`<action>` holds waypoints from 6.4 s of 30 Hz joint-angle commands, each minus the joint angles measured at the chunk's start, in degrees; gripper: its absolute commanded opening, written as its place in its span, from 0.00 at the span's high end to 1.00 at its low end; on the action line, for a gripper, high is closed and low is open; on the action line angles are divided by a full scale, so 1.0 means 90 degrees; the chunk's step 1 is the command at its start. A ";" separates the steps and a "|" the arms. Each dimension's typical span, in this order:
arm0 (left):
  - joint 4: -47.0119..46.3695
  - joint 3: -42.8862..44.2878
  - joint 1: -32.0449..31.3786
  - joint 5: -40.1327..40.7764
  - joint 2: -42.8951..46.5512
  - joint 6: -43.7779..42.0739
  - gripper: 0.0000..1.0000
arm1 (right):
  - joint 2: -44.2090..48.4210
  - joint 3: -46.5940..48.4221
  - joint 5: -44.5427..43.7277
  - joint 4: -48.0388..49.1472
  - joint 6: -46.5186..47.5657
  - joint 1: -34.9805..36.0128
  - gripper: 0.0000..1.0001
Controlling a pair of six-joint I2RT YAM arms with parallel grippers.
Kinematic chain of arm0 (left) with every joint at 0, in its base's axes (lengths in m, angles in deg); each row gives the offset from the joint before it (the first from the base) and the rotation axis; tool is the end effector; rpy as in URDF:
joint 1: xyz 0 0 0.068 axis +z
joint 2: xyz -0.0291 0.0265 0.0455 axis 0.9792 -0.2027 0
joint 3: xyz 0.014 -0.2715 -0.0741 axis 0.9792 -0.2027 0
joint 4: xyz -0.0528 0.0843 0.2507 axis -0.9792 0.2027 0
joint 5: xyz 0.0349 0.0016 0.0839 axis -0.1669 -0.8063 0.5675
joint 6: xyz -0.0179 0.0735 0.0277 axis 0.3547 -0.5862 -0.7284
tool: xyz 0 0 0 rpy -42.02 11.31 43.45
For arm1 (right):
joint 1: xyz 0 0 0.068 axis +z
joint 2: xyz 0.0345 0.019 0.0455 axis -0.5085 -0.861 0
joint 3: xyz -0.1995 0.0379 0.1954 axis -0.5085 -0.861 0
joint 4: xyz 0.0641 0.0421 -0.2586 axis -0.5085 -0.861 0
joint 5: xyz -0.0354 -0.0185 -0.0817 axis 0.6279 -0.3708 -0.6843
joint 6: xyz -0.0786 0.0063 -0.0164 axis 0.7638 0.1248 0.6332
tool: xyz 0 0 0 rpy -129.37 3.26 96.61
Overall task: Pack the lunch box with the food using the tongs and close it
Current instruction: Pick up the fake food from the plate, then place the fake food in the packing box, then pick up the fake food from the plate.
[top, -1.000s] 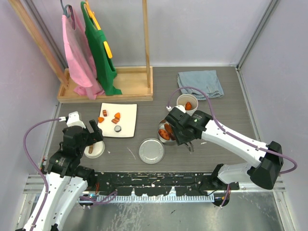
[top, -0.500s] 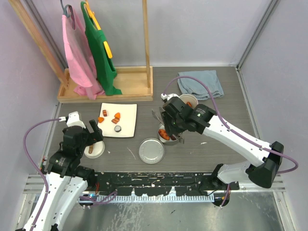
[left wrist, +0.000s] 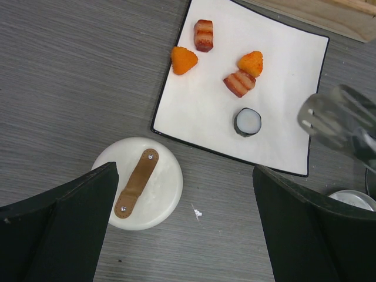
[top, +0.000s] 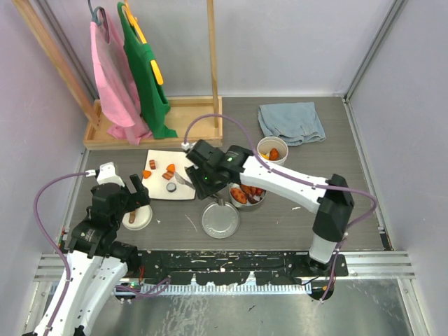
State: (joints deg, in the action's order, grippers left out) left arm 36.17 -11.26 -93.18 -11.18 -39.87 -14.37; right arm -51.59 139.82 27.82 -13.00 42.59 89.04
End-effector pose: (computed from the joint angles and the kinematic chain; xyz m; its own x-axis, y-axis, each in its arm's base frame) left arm 0.1311 -0.0142 0.2523 -0.4678 -0.2937 -0.8336 -0.2046 0.9535 -0.2211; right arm 0.2060 0.3314 0.2887 -0.7452 -0.4445 -0.4970 -0.5926 0.7832 0.1881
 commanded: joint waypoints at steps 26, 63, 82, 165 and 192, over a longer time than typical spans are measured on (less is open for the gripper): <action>-0.0152 0.0076 0.0043 0.0116 0.0083 0.0055 0.02 | -0.2269 0.2408 -0.0541 -0.0733 0.0608 0.0778 0.50; -0.0162 0.0083 0.0044 0.0099 0.0047 0.0044 0.02 | -0.1703 0.1959 -0.0806 -0.0463 0.0522 0.0789 0.60; -0.0153 0.0073 0.0043 0.0098 0.0124 0.0040 0.02 | 0.0150 0.0803 -0.1408 -0.0487 0.0121 0.0618 0.60; -0.0300 0.2281 0.0050 0.1093 -0.2385 -0.0858 0.02 | 0.2329 -0.1276 -0.1240 -0.0138 -0.0532 -0.0511 0.50; -0.0227 0.1838 0.0042 0.1109 -0.1611 -0.0362 0.02 | -0.0940 0.1278 -0.0393 0.0604 -0.0057 -0.0115 0.50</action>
State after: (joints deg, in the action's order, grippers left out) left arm 35.75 5.39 -93.15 -2.44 -55.46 -18.90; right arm -58.17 145.98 24.73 -10.07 40.80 86.81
